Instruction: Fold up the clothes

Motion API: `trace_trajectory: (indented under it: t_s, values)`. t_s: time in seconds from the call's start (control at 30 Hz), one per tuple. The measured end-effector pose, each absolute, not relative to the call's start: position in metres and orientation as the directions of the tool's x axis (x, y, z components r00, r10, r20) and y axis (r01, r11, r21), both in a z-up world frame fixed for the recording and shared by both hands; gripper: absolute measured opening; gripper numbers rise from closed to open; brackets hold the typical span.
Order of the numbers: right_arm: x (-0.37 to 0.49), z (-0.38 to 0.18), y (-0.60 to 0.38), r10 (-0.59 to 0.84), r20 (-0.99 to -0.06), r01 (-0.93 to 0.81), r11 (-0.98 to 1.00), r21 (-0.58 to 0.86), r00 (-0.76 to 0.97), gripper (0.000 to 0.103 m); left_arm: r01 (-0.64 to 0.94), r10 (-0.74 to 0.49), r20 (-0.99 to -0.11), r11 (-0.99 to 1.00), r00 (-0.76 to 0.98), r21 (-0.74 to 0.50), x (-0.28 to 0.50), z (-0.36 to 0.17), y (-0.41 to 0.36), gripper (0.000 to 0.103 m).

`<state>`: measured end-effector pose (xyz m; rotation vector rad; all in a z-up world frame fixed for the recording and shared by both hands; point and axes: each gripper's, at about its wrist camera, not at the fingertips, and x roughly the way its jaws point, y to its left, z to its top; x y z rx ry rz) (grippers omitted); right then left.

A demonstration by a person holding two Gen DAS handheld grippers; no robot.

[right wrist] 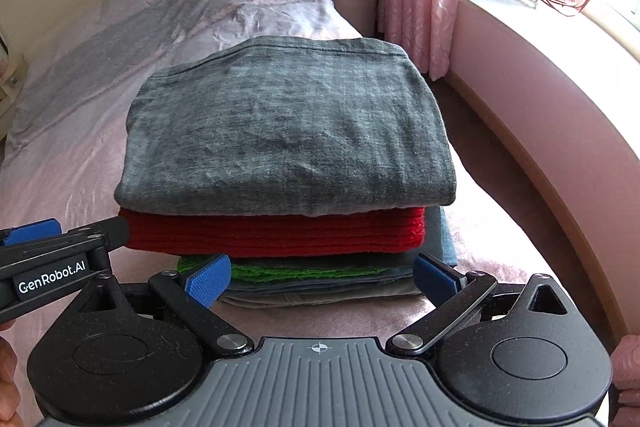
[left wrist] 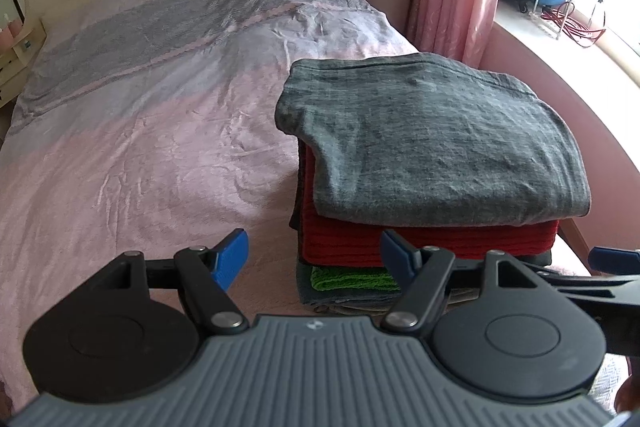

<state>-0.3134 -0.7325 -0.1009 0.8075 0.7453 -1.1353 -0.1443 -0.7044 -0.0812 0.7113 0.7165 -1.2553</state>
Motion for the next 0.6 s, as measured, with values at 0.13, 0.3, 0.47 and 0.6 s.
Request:
trace_trajectory:
  t_s: [0.13, 0.3, 0.47, 0.6]
  values:
    - [-0.315, -0.105, -0.735, -0.472, -0.847, 0.965, 0.203, 0.167, 0.246, 0.100, 0.985, -0.572, -0.806, 0.153, 0.153, 0.078, -0.147, -0.084, -0.709, 0.070]
    - [-0.317, -0.110, -0.738, -0.468, -0.852, 0.968, 0.189, 0.162, 0.234, 0.100, 0.987, -0.570, -0.809, 0.139, 0.141, 0.074, -0.149, -0.089, -0.713, 0.070]
    - [-0.320, -0.113, -0.738, -0.470, -0.854, 0.971, 0.176, 0.160, 0.226, 0.100, 0.989, -0.568, -0.812, 0.129, 0.132, 0.070, -0.153, -0.092, -0.715, 0.070]
    - [-0.324, -0.114, -0.738, -0.469, -0.856, 0.973, 0.165, 0.158, 0.219, 0.100, 0.991, -0.567, -0.814, 0.120, 0.124, 0.067, -0.156, -0.094, -0.716, 0.070]
